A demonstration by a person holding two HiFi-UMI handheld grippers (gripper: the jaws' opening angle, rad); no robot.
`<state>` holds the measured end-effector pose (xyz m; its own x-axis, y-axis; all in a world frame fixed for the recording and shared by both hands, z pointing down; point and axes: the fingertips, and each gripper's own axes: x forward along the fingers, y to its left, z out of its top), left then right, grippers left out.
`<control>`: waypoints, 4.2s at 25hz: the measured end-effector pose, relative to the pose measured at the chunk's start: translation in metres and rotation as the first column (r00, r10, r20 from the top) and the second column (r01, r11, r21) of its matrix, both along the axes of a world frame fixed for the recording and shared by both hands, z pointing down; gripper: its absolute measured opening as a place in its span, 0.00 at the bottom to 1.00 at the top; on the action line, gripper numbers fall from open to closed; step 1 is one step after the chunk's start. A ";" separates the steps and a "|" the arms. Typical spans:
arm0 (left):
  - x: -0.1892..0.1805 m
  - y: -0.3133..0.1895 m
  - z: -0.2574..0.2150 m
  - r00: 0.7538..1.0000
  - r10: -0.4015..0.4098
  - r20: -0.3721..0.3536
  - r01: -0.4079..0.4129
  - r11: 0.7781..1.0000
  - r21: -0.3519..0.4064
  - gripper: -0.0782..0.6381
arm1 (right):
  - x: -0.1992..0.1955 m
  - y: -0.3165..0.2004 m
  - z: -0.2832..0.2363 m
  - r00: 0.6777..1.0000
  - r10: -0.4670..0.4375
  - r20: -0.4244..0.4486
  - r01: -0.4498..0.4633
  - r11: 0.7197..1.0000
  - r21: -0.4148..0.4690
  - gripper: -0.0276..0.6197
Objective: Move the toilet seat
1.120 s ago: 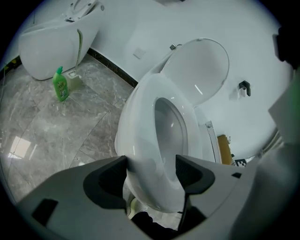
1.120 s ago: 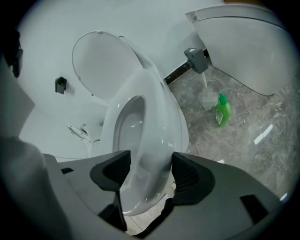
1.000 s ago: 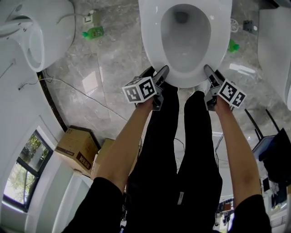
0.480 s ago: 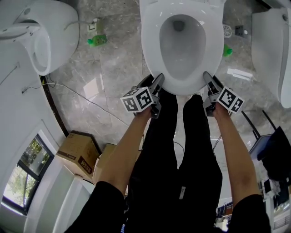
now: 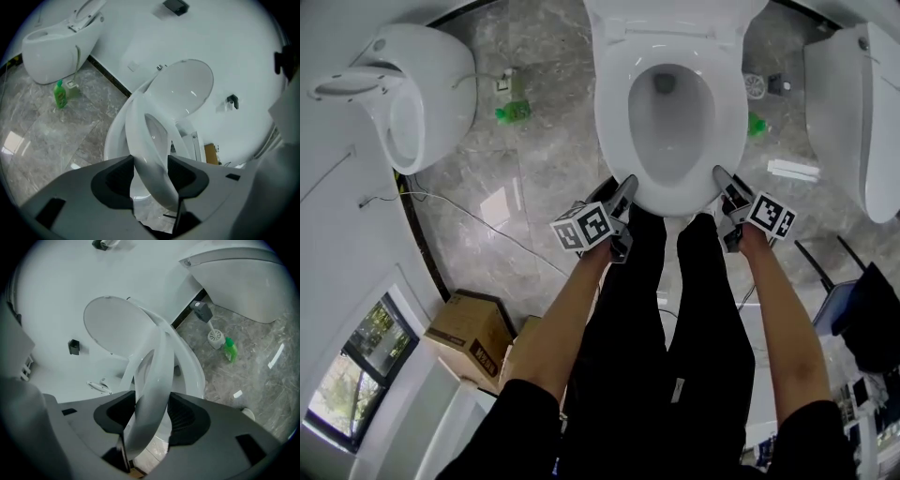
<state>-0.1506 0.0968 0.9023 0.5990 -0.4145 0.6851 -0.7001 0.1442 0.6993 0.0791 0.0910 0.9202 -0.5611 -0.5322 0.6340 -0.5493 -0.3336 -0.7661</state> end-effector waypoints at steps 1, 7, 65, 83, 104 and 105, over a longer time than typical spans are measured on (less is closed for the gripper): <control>0.001 0.001 -0.001 1.000 0.025 0.012 -0.025 1.000 0.007 0.42 | -0.002 -0.002 0.000 1.000 -0.006 0.016 0.006 1.000 0.002 0.39; 0.001 -0.001 0.002 0.998 0.061 0.019 -0.062 0.998 0.013 0.42 | -0.004 -0.007 0.003 0.998 0.009 0.067 -0.007 1.000 -0.022 0.37; 0.015 -0.108 -0.159 0.972 -0.081 -0.222 0.077 0.997 -0.023 0.47 | 0.003 -0.094 -0.153 0.984 0.143 0.107 -0.131 0.985 -0.114 0.39; 0.019 -0.130 -0.176 0.962 -0.159 -0.223 0.162 0.987 -0.003 0.48 | 0.007 -0.113 -0.170 0.983 0.116 0.145 -0.098 0.987 -0.127 0.40; 0.016 -0.162 -0.199 0.922 -0.299 -0.246 0.315 0.949 0.027 0.48 | 0.009 -0.142 -0.191 0.969 0.148 0.200 -0.124 0.984 -0.127 0.42; 0.016 -0.163 -0.200 0.919 -0.306 -0.248 0.323 0.946 0.029 0.48 | 0.009 -0.143 -0.191 0.969 0.147 0.200 -0.123 0.984 -0.127 0.43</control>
<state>-0.1345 -0.0662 0.7027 0.5715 -0.6485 0.5028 -0.4386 0.2764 0.8551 0.0879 -0.0519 0.7293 -0.6149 -0.5438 0.5712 -0.3260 -0.4842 -0.8119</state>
